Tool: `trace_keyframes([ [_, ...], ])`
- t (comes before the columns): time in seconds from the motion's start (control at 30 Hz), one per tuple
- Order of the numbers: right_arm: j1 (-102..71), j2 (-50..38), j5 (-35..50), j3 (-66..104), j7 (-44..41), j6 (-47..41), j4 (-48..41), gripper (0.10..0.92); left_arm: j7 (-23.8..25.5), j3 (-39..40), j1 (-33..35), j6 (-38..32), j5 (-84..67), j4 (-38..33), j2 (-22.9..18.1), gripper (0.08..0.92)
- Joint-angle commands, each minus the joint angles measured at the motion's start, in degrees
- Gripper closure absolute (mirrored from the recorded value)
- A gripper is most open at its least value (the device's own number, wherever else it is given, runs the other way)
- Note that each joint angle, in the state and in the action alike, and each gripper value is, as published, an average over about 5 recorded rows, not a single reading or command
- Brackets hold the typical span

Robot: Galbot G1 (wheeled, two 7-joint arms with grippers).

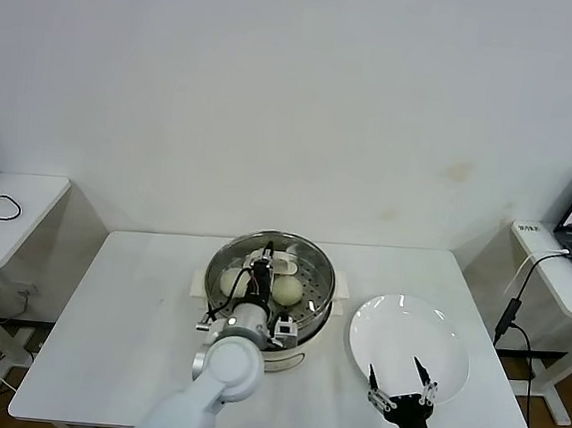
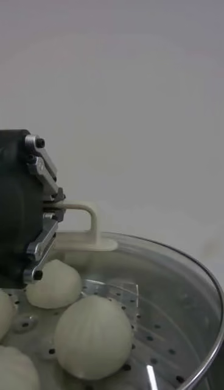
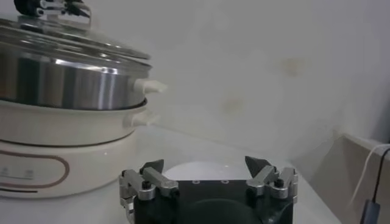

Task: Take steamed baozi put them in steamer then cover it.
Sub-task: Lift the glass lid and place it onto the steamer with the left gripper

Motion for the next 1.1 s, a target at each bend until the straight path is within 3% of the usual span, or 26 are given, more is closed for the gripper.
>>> trace_keyframes([
  [0.03, 0.01, -0.06, -0.02, -0.29, -0.04, 0.08, -0.02, 0.203, -0.56, -0.45, 0.92, -0.66, 1.58, 0.98, -1.17, 0.869],
  [0.77, -0.28, -0.18, -0.14, -0.78, -0.14, 0.28, 0.28, 0.203, -2.15, -1.36, 2.43, -1.59, 2.25, 0.39, -1.92, 0.863],
  [1.1, -0.71, -0.01, -0.46, -1.04, -0.11, 0.34, 0.58, 0.203, -3.41, -1.85, 6.90, -2.17, 1.81, -6.01, 0.20, 0.613],
])
